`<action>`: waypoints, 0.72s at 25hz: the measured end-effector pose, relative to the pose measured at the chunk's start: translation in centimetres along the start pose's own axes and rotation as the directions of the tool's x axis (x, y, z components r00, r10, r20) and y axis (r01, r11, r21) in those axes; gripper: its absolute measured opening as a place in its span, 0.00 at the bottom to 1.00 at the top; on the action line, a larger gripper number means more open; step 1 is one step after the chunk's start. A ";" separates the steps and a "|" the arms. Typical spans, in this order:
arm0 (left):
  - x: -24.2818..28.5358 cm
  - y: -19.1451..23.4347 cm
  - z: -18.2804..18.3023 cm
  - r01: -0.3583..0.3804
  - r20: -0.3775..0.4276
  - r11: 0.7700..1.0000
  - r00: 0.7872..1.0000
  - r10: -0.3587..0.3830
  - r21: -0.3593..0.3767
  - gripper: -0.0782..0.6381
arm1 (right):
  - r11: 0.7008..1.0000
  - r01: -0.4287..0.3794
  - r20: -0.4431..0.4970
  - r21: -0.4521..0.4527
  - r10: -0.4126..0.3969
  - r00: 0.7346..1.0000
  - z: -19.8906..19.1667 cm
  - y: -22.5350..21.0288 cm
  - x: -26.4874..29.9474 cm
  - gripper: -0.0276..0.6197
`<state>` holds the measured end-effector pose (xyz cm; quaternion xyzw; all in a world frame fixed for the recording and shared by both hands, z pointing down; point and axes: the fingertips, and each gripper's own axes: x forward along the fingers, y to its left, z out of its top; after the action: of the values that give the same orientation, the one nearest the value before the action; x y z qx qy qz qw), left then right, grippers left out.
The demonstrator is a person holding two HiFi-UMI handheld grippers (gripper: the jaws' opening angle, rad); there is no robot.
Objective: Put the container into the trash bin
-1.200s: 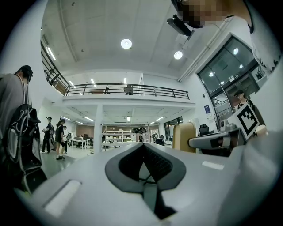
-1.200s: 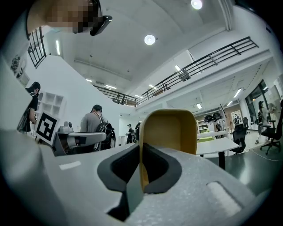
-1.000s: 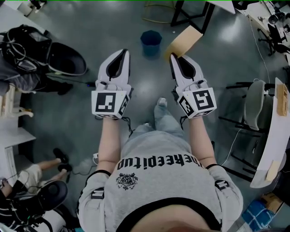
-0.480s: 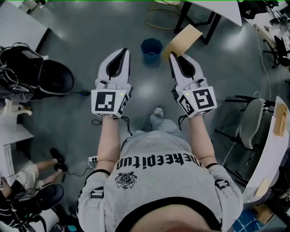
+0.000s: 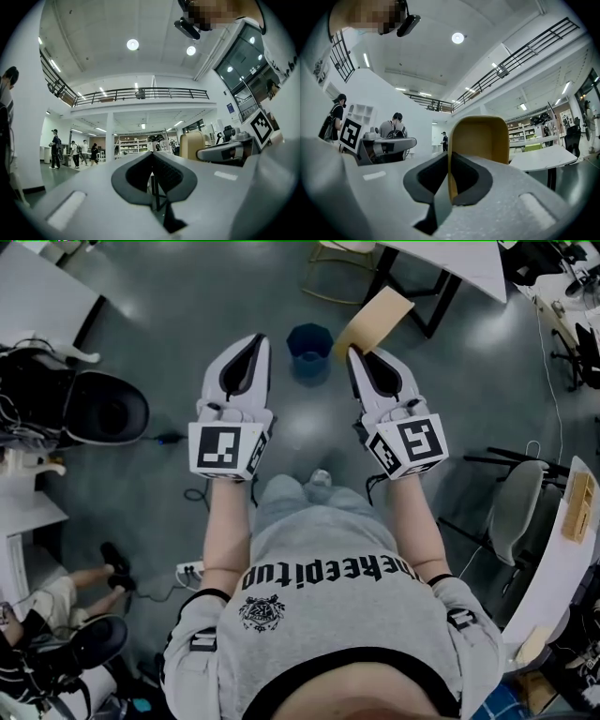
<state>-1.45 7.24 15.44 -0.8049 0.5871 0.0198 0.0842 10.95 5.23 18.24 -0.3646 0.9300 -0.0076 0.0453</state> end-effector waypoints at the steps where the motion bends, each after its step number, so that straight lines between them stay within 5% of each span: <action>1: 0.3 -0.2 0.1 0.001 -0.001 1.000 1.000 -0.001 0.009 0.14 | 1.000 0.000 0.002 0.005 0.000 1.000 0.0 -0.5 0.0 0.08; 18: 4.9 3.0 -1.2 -0.006 -0.018 1.000 1.000 0.006 -0.006 0.14 | 0.999 0.009 -0.007 0.039 -0.008 1.000 -1.1 -4.1 4.8 0.08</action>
<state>-2.90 1.55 15.68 -0.8035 0.5902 0.0146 0.0767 10.13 -1.02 19.12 -0.3676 0.9283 -0.0269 0.0491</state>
